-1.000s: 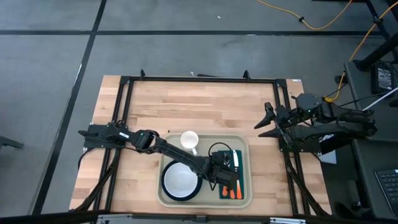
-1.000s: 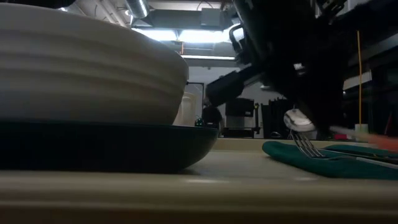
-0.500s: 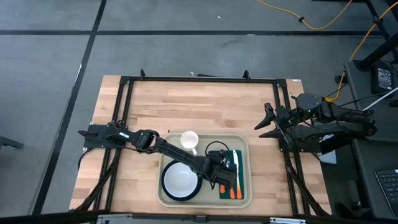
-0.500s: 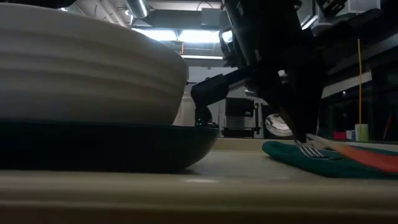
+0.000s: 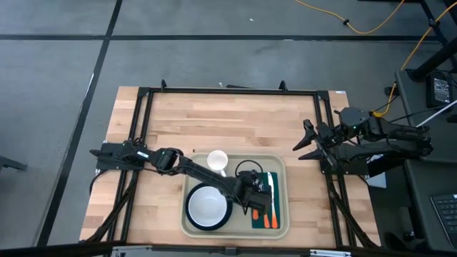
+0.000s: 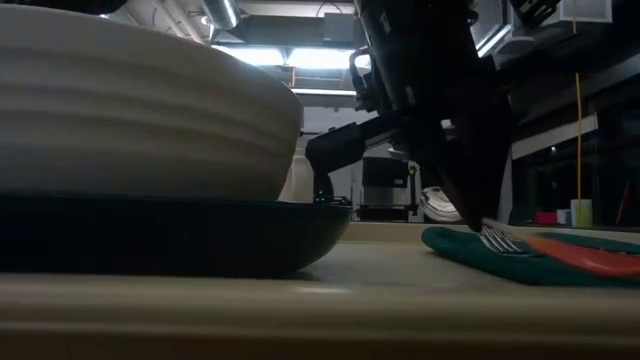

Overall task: Set up tray
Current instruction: Put the orange spoon on the dark green napkin to the left of the orange fork

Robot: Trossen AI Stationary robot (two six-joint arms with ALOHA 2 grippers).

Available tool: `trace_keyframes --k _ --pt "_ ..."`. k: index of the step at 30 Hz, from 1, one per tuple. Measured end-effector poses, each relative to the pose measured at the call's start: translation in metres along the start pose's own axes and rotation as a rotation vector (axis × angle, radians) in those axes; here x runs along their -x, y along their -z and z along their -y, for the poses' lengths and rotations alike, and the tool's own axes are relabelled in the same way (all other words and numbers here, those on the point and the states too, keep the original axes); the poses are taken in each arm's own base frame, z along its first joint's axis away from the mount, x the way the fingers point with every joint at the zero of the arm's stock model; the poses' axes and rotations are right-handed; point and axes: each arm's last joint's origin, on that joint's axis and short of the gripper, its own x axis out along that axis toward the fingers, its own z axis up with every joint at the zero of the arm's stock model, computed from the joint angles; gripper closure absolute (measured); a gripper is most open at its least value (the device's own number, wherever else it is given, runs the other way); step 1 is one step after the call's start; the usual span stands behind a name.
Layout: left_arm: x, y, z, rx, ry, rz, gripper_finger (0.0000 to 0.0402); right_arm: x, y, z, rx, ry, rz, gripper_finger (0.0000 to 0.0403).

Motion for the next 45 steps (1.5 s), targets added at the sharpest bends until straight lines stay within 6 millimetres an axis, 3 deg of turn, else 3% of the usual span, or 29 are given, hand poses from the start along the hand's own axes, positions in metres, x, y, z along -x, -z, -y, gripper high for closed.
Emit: trace_keyframes --k 33,45 --pt "-0.007 0.003 0.001 0.018 0.010 -0.107 0.0398 0.008 0.004 -0.003 0.037 0.001 -0.014 0.0226" --pt "-0.006 0.003 0.001 0.035 0.021 -0.063 0.0398 0.011 0.005 -0.004 0.039 0.001 -0.012 0.0226"
